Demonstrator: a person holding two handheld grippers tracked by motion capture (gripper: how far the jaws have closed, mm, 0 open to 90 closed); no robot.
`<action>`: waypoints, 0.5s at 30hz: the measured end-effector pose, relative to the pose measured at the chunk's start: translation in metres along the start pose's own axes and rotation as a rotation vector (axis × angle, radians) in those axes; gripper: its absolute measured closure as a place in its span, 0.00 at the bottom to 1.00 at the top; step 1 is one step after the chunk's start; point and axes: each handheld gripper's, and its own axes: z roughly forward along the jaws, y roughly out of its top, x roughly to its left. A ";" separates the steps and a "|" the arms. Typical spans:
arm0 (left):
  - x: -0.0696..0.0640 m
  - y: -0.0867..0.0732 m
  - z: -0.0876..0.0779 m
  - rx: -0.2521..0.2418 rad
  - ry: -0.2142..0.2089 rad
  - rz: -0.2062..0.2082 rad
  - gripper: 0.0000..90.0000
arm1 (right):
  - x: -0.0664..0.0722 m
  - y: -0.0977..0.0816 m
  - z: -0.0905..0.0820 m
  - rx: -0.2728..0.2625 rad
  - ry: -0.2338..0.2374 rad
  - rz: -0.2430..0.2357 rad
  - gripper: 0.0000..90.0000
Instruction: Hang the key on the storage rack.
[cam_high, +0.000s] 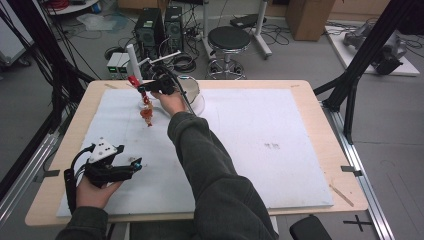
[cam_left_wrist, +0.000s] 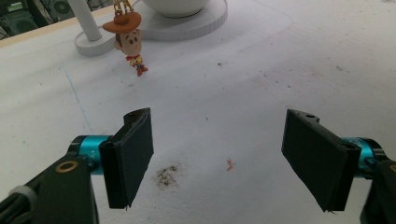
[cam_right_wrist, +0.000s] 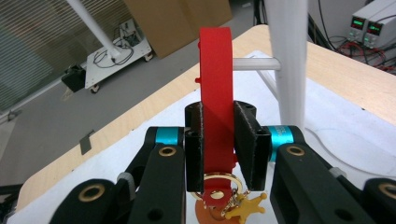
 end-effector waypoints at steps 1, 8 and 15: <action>0.000 0.000 0.000 -0.001 0.000 -0.001 0.28 | 0.000 0.000 0.000 0.003 -0.006 0.007 0.83; -0.001 0.000 0.000 -0.002 0.001 -0.002 0.28 | 0.000 -0.002 0.000 0.011 -0.048 0.013 0.83; 0.000 0.000 0.000 -0.004 0.001 -0.002 0.28 | 0.001 -0.003 0.002 0.017 -0.060 0.009 0.83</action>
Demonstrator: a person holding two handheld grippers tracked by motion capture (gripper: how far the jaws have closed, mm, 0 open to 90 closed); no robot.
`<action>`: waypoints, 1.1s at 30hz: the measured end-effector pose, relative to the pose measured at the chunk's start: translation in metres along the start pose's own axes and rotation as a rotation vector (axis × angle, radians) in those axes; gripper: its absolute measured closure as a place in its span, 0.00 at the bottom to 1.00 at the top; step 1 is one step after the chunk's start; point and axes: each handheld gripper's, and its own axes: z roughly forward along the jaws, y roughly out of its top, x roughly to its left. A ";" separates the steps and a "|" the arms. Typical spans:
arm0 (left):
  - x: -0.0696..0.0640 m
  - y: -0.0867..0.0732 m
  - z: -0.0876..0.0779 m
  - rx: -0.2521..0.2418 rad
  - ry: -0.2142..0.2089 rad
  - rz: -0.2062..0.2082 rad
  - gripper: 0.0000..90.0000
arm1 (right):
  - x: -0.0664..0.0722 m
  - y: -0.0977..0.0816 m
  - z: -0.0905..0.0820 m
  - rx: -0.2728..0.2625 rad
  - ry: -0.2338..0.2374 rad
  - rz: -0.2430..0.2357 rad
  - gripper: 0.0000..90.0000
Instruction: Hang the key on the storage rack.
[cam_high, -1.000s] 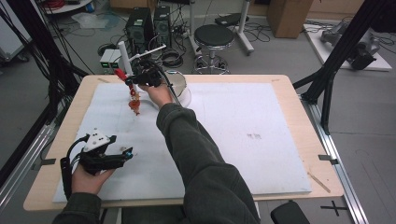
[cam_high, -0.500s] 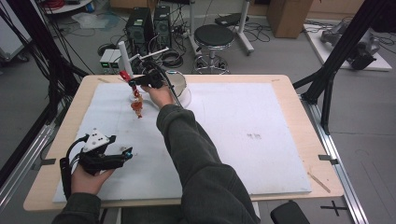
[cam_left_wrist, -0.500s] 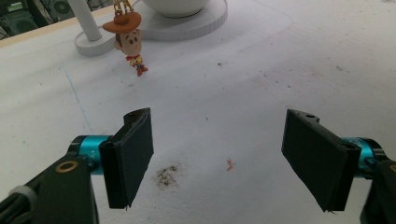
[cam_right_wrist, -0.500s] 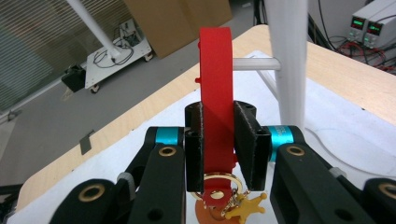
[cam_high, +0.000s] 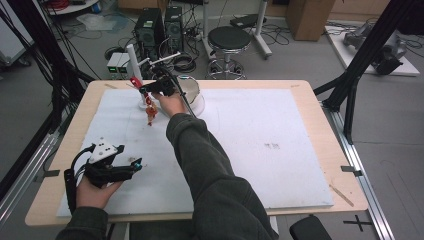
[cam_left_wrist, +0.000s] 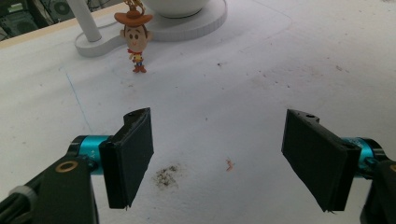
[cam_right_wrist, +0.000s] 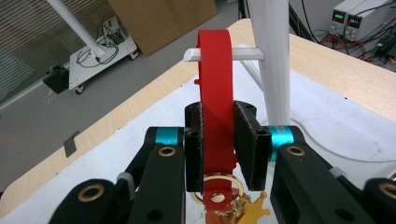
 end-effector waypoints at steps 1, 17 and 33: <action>0.000 0.000 0.000 0.002 0.001 0.002 0.28 | 0.000 0.000 0.000 0.002 -0.002 -0.001 0.83; 0.000 0.000 0.000 0.003 0.001 0.003 0.28 | -0.004 -0.002 -0.002 0.032 -0.042 0.008 0.75; 0.000 0.001 -0.001 0.004 0.000 0.006 0.28 | -0.006 -0.004 -0.001 0.054 -0.056 0.013 0.65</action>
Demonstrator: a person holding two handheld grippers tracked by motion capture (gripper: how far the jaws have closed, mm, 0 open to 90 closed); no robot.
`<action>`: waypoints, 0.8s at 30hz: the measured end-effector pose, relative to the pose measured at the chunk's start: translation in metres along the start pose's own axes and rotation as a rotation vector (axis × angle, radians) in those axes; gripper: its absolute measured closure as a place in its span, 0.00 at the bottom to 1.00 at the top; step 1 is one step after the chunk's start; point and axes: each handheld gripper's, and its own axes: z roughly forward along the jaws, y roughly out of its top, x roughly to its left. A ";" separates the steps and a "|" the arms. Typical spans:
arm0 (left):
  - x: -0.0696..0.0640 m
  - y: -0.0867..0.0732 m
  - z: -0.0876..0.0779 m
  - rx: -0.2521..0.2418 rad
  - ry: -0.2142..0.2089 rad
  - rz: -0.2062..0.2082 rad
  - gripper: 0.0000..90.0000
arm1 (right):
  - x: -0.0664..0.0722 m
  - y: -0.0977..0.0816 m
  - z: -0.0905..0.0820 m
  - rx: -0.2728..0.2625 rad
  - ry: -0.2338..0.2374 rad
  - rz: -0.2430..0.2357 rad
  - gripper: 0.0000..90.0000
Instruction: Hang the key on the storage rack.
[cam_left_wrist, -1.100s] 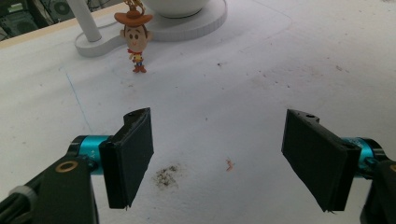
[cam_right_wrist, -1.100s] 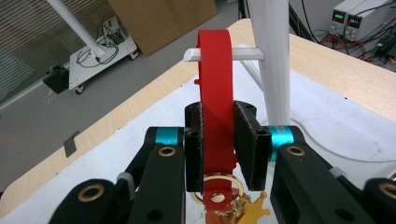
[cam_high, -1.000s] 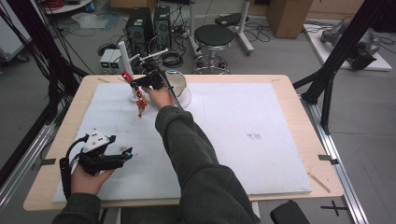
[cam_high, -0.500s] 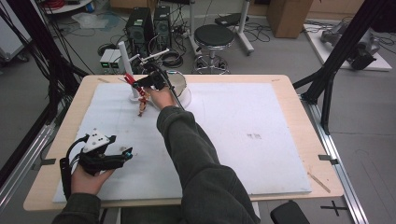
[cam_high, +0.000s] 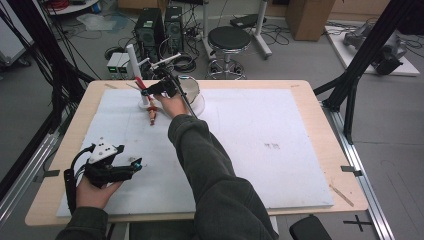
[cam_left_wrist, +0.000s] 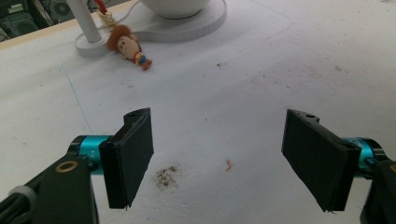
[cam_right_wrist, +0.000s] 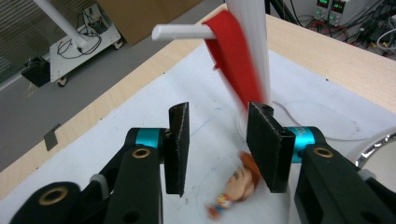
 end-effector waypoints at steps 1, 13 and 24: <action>0.000 0.000 0.000 0.000 -0.002 -0.001 0.28 | 0.000 0.000 -0.001 -0.004 -0.001 -0.002 0.65; -0.001 0.000 0.001 0.004 -0.001 0.004 0.28 | -0.009 -0.014 -0.031 -0.053 0.024 -0.017 0.60; -0.003 0.000 0.002 0.005 -0.002 0.007 0.28 | -0.015 -0.027 -0.049 -0.064 0.042 -0.011 0.55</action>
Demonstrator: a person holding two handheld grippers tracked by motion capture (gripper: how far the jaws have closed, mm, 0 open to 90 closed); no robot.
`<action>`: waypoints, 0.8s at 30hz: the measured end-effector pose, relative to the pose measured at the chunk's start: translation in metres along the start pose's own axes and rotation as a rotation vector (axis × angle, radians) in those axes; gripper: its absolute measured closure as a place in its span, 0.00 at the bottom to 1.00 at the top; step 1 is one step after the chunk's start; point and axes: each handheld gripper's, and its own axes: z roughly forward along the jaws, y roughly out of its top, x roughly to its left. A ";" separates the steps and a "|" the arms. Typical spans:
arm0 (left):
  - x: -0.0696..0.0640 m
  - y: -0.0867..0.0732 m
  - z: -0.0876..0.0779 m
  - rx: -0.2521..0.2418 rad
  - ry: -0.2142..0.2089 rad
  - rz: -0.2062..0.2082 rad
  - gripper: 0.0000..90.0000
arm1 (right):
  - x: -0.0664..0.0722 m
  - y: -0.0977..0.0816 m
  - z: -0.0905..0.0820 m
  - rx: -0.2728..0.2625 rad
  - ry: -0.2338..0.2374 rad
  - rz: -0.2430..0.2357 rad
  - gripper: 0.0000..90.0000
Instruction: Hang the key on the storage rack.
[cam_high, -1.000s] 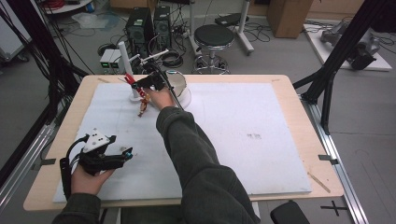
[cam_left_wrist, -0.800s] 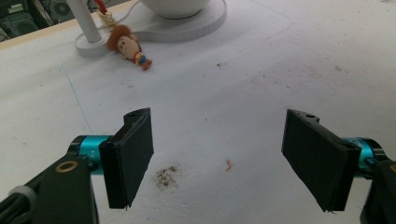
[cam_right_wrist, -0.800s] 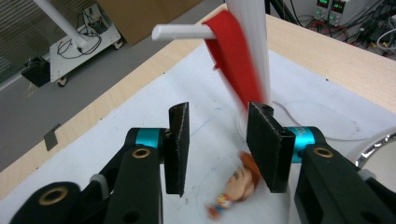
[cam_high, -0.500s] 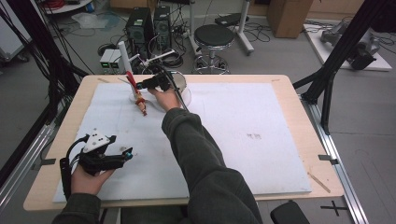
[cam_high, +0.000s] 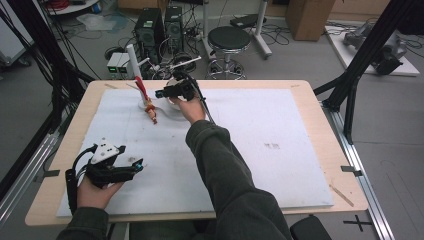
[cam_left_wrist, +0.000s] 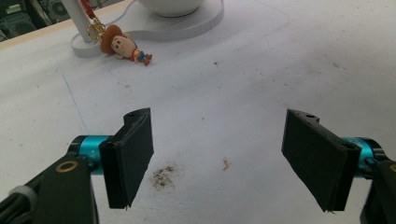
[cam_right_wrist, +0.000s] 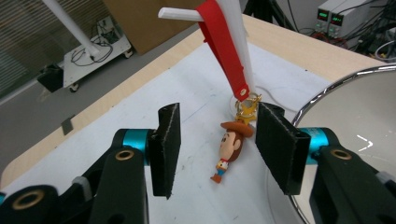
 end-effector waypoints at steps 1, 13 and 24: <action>0.000 0.000 0.000 0.000 0.000 0.000 0.28 | 0.000 0.000 -0.001 0.005 0.002 -0.008 0.54; 0.000 0.000 0.000 0.006 -0.002 0.004 0.28 | 0.006 0.002 -0.017 -0.002 0.014 -0.036 0.47; -0.002 0.000 0.001 0.010 -0.006 0.008 0.28 | 0.000 -0.009 -0.030 -0.014 0.012 -0.031 0.41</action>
